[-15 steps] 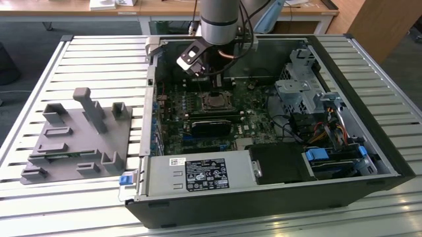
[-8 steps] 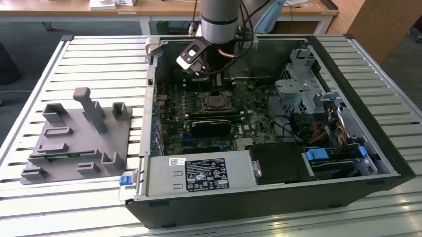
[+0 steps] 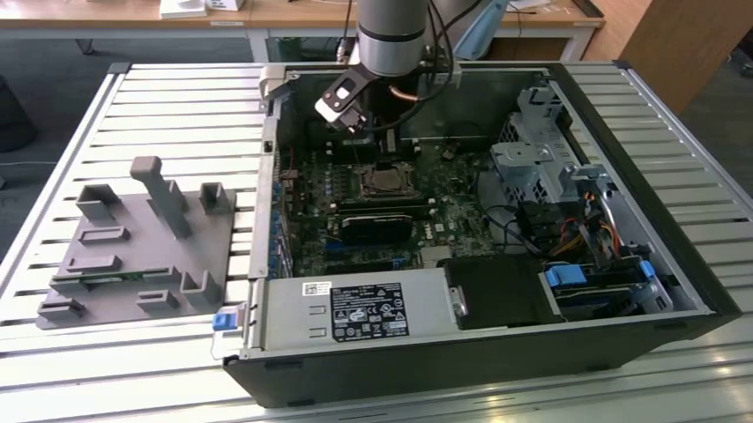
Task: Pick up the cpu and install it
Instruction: 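Install the first cpu locking lever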
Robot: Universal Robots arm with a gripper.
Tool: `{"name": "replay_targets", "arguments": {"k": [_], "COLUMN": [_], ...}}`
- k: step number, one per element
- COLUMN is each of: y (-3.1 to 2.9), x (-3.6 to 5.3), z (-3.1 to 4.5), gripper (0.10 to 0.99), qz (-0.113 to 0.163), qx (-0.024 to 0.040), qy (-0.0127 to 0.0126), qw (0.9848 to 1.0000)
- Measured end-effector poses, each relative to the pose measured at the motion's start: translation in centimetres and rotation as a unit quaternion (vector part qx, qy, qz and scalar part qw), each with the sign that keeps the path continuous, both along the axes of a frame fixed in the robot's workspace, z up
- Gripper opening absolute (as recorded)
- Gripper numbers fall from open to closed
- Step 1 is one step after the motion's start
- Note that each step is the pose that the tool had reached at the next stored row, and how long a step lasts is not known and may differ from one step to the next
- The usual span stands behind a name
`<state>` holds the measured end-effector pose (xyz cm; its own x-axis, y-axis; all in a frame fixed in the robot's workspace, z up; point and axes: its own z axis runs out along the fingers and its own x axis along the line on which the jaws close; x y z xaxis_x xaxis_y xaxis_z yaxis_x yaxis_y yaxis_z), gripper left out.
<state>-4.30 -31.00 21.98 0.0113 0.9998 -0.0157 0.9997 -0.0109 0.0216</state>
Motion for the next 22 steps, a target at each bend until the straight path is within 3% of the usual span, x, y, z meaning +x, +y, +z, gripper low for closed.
{"name": "replay_targets", "arguments": {"k": [22], "y": [0.0], "x": [0.0], "z": [1.44], "gripper": [0.106], "qz": [0.0], "qx": [0.0], "qy": [0.0], "qw": [1.0]}}
